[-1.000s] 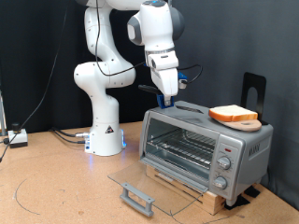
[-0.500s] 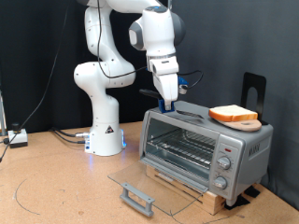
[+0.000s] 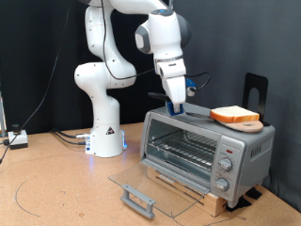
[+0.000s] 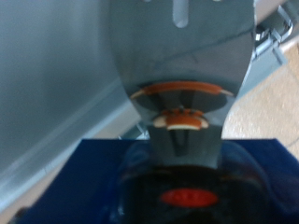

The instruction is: Make a piece of toast with the oven

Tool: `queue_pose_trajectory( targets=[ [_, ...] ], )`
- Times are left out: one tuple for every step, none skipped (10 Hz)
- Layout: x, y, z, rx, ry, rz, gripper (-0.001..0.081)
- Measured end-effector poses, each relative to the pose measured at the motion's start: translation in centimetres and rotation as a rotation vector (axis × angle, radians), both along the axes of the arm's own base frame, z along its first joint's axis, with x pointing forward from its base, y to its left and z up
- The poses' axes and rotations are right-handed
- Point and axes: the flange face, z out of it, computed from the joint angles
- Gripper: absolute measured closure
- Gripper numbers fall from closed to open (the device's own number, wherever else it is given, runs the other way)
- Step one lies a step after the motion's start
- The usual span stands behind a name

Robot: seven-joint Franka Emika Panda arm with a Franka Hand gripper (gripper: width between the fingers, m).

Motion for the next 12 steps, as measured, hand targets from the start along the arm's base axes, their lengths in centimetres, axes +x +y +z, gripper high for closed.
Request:
queue_pose_trajectory(
  targets=[
    [0.1,0.5,0.5,0.017,-0.008,0.002,0.0415],
    [0.1,0.8,1.0,0.026,-0.018,0.005,0.0415],
    [0.1,1.1,1.4,0.028,-0.026,0.011,0.0415],
    [0.1,1.4,1.5,0.026,-0.027,0.014,0.0415],
    [0.1,1.8,1.5,0.022,-0.025,0.012,0.0415],
    [0.1,2.4,1.5,0.018,-0.021,0.010,0.0415],
    [0.2,3.2,1.4,0.013,-0.017,0.007,0.0415],
    [0.4,4.0,1.2,0.009,-0.014,0.005,0.0415],
    [0.6,4.7,1.1,0.006,-0.015,0.001,0.0415],
    [0.9,5.5,0.8,0.003,-0.011,0.000,0.0415],
    [1.2,6.1,0.5,0.002,-0.006,-0.001,0.0415],
    [1.4,6.6,0.2,0.002,-0.003,-0.002,0.0415]
  ],
)
